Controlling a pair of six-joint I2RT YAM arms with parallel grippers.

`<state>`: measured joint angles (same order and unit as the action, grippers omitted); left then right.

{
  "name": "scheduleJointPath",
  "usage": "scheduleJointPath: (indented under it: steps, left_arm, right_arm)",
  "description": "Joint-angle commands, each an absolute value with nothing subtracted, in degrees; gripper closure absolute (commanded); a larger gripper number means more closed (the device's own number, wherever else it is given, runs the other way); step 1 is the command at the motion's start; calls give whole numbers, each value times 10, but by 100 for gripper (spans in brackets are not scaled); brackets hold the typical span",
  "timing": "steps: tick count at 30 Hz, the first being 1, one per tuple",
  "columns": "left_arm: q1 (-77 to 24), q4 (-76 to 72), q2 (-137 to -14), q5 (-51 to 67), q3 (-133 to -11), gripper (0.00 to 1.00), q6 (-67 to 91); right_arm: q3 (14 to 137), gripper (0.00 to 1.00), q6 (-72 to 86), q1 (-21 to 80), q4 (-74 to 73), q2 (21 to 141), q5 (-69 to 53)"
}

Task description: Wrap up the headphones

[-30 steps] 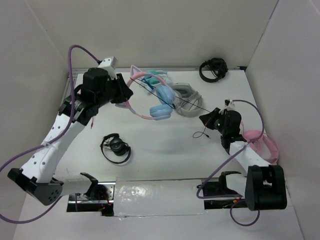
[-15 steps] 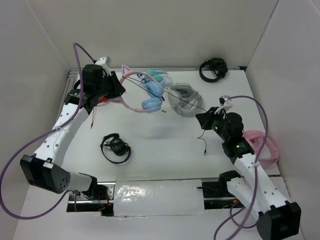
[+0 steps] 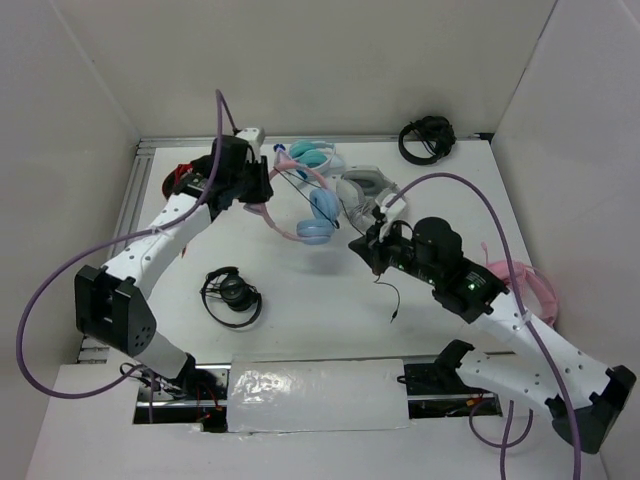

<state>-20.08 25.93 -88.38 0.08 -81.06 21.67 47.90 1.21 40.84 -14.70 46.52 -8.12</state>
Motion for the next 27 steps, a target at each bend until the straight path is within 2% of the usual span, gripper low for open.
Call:
scheduleJointPath:
  steps: [1,5,8,13,16,18,24,27]
  left_arm:
    - [-247,156,-876,-20,-808,100,165]
    - [-249,220,-912,-28,-863,100,192]
    - [-248,190,-893,16,-837,100,184]
    - [-175,128,-789,210,-752,100,193]
    - [-141,110,-744,263,-718,100,204]
    - [-127,111,-720,279,-713,100,209]
    - [-80,114,-715,335,-722,100,223]
    - [-78,131,-726,297,-732,100,232]
  right_arm:
    - [547,100,-57,438,-197,507,-60]
    - [563,100,-51,461,-201,512,-28]
    - [535,100,-12,448,-189,487,29]
    - [472,100,50,377,-183,438,48]
    - [433,100,70,317,-176,418,30]
    - [409,100,84,270,-173,410,-27]
    - [367,100,96,247,-150,411,-62]
    - [371,100,92,240,-157,405,-74]
